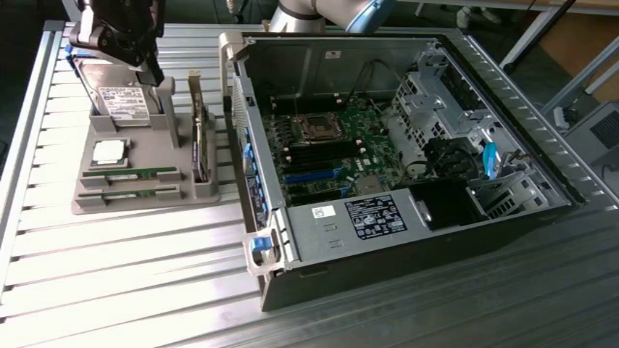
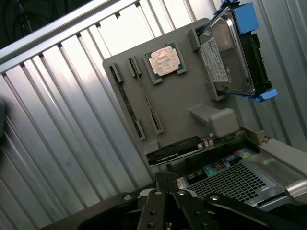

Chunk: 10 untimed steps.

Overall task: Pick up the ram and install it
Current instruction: 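Pick up the ram and move it above insertion slot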

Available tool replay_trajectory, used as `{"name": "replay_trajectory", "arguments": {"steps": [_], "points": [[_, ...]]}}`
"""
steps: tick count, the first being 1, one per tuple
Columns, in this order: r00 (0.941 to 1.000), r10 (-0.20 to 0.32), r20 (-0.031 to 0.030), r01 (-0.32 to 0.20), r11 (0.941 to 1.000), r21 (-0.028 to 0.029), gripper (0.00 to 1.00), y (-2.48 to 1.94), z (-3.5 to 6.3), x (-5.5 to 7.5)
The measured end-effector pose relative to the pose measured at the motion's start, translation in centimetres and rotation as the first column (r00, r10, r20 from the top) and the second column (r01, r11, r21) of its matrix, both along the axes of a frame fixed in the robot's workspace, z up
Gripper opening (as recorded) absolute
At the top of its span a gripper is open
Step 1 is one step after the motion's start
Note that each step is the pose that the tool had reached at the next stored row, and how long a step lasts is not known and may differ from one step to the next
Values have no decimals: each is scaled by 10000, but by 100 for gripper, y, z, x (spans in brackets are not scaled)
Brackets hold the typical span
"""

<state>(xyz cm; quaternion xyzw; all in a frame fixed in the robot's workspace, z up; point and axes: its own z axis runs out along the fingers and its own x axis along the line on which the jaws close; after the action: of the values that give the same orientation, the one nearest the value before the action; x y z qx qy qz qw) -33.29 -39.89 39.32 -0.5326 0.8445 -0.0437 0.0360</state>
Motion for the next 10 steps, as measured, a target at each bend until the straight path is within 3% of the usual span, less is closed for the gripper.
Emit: {"name": "replay_trajectory", "arguments": {"steps": [10], "points": [[9952,974,0,-974,9952,0,9,0,0,0]]}}
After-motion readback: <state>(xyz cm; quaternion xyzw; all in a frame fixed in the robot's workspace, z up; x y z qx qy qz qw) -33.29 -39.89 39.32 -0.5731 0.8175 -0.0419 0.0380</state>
